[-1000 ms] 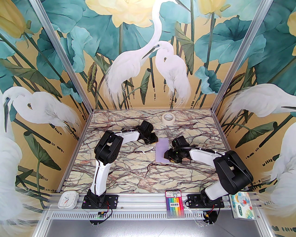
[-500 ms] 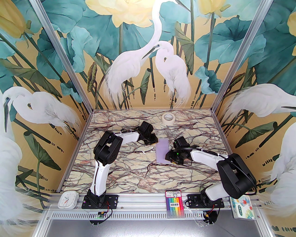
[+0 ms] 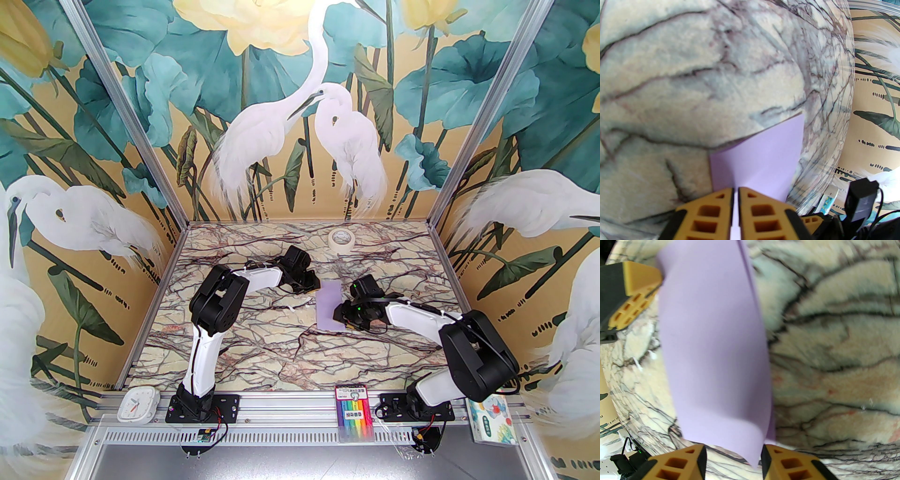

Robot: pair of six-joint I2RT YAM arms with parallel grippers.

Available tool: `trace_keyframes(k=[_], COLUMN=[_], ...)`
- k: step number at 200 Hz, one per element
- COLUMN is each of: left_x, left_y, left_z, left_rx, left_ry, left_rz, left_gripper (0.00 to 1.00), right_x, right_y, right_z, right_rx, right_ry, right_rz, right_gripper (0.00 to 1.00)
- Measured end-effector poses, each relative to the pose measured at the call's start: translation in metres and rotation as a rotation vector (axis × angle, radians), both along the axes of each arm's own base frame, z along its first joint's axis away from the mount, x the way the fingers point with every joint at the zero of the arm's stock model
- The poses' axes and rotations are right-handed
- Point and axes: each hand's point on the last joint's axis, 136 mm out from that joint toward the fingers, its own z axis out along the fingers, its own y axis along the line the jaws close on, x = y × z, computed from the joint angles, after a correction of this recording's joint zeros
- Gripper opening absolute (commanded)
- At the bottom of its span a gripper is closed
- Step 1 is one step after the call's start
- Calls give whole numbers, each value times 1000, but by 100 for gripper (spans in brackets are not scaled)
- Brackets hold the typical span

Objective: Fold a paper plane with a square sheet of paper (fold left side to right side)

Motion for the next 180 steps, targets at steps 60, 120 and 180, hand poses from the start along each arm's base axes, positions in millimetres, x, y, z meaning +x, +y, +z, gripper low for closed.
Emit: trace_keyframes(k=[60,120,180], left_x=[0,-2,-2], left_y=[-1,-1,-1], left_z=[1,1,1], left_rx=[-1,0,0], left_ry=[-2,-1,-1], left_rz=[-1,-4,-5], left_gripper=[12,12,12], right_x=[9,8,-6], right_y=[15,12,1], right_z=[14,10,-2], right_rx=[86,67,55], right_ry=[-47,-21,38], right_rz=[21,6,-52], right_gripper=[46,47,47])
